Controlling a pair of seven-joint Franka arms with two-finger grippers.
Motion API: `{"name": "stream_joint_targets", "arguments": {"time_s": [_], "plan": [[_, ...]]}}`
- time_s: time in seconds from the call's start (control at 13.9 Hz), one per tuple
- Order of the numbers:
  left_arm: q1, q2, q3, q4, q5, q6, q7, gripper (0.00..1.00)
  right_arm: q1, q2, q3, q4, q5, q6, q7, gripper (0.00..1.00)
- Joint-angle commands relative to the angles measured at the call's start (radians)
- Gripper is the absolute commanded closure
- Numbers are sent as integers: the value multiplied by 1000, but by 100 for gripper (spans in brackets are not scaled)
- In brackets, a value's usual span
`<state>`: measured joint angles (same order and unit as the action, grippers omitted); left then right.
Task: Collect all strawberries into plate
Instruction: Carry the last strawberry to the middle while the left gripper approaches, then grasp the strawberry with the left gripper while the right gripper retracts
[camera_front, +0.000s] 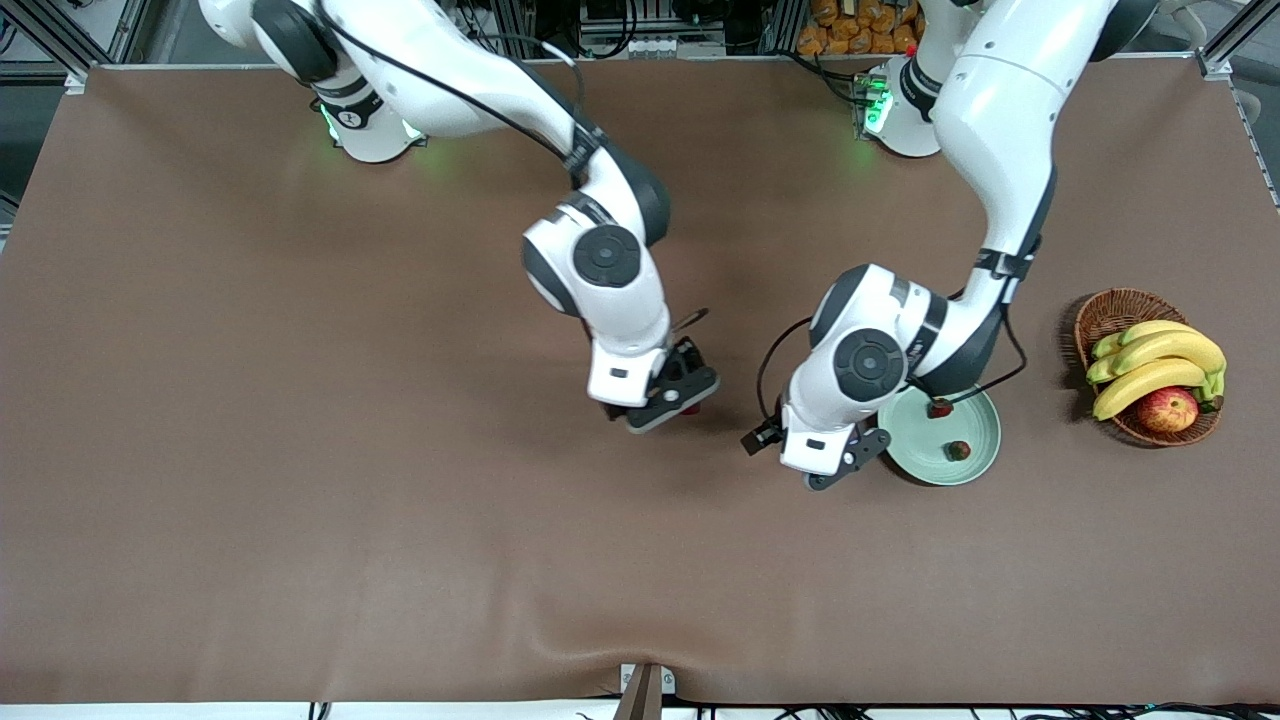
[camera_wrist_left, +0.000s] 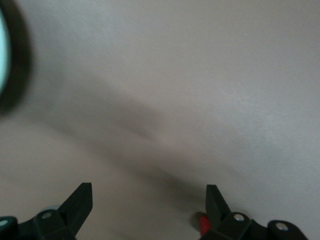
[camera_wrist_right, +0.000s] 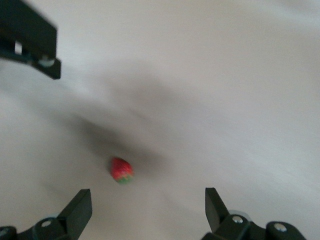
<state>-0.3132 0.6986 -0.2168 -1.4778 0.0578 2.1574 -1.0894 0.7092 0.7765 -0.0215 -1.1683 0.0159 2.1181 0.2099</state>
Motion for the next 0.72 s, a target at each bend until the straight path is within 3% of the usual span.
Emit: {"name": "stream_joint_targets", "arguments": {"time_s": [0.0,0.29,0.65], "plan": [[-58,54,7,24,-18,76,-120,0,-89,-159,-12,-146,0,-58,-6,0],[-168,153,23,103,-15,116,-286,3,-213,-360,-21,-315,-5,-76,-3,0],[-230,202,37,116,-1,118,-322,21,-429,-502,-21,-338,-4,-258,-97,0]]}}
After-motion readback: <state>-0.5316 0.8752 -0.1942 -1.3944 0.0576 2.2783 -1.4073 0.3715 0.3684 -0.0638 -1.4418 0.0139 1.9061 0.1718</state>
